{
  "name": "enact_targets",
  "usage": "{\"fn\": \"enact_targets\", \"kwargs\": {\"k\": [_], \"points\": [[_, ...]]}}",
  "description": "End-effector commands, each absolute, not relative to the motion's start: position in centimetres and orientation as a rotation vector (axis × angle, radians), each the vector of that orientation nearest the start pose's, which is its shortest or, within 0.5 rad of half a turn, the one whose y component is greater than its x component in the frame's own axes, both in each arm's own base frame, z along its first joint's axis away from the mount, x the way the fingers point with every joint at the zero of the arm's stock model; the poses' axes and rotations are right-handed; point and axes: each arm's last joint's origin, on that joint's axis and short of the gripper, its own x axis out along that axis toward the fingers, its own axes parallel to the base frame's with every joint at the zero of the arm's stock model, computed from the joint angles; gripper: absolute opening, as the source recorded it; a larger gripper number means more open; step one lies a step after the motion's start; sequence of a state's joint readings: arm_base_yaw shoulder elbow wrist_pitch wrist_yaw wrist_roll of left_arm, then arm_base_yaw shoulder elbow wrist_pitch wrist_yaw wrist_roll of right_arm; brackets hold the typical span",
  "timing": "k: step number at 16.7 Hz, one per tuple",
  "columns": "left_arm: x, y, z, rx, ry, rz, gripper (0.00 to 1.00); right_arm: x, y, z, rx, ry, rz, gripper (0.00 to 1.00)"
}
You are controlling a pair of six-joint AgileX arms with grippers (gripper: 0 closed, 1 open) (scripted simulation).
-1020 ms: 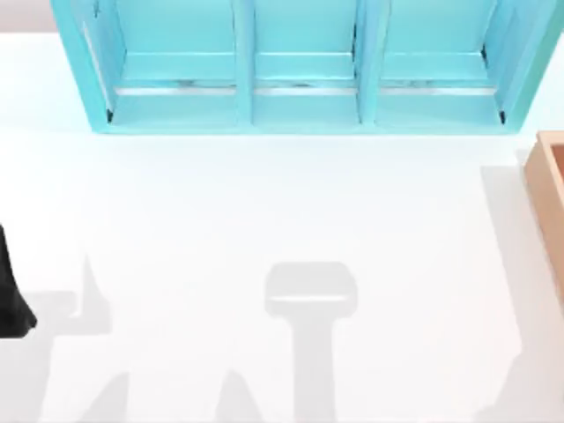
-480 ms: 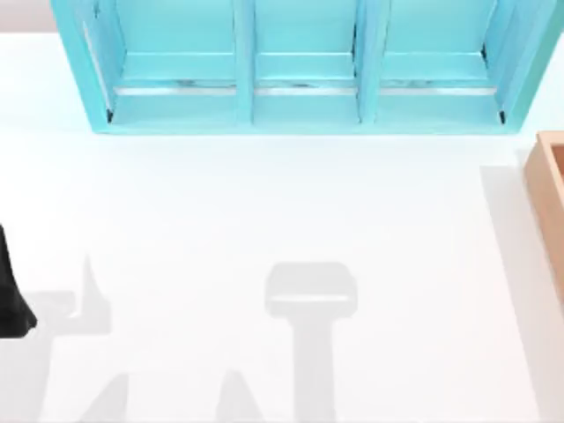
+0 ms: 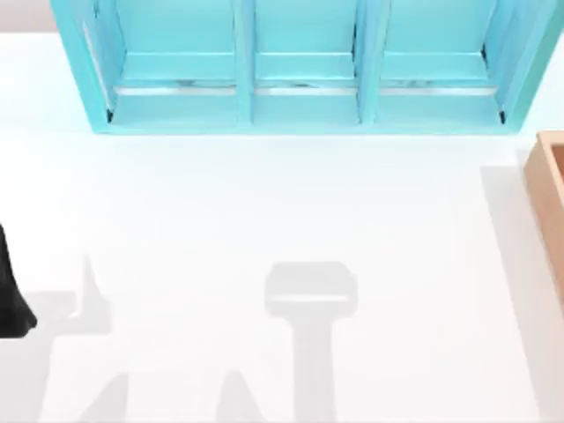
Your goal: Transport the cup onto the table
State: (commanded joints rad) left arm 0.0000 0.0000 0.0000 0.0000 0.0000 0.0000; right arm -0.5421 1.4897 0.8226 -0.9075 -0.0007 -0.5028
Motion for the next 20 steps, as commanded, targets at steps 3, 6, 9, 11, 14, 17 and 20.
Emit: {"fn": "enact_targets", "kwargs": {"k": [3,6,9,11,14,17,20], "points": [[10.57,-0.12,16.0,0.0,0.0,0.0,1.0,20.05,-11.99,15.94,0.034,1.573,-0.03,0.4],[10.57,-0.12,16.0,0.0,0.0,0.0,1.0,20.05,-11.99,15.94,0.034,1.573,-0.03,0.17],[10.57,-0.12,16.0,0.0,0.0,0.0,1.0,20.05,-11.99,15.94,0.034,1.573,-0.03,0.0],[10.57,-0.12,16.0,0.0,0.0,0.0,1.0,20.05,-11.99,15.94,0.034,1.573,-0.03,0.0],[10.57,-0.12,16.0,0.0,0.0,0.0,1.0,20.05,-11.99,15.94,0.034,1.573,-0.03,0.0],[10.57,-0.12,16.0,0.0,0.0,0.0,1.0,20.06,-11.98,15.98,0.034,1.572,-0.031,0.0],[10.57,-0.12,16.0,0.0,0.0,0.0,1.0,20.55,-11.3,16.89,0.035,1.567,-0.031,0.0]]}}
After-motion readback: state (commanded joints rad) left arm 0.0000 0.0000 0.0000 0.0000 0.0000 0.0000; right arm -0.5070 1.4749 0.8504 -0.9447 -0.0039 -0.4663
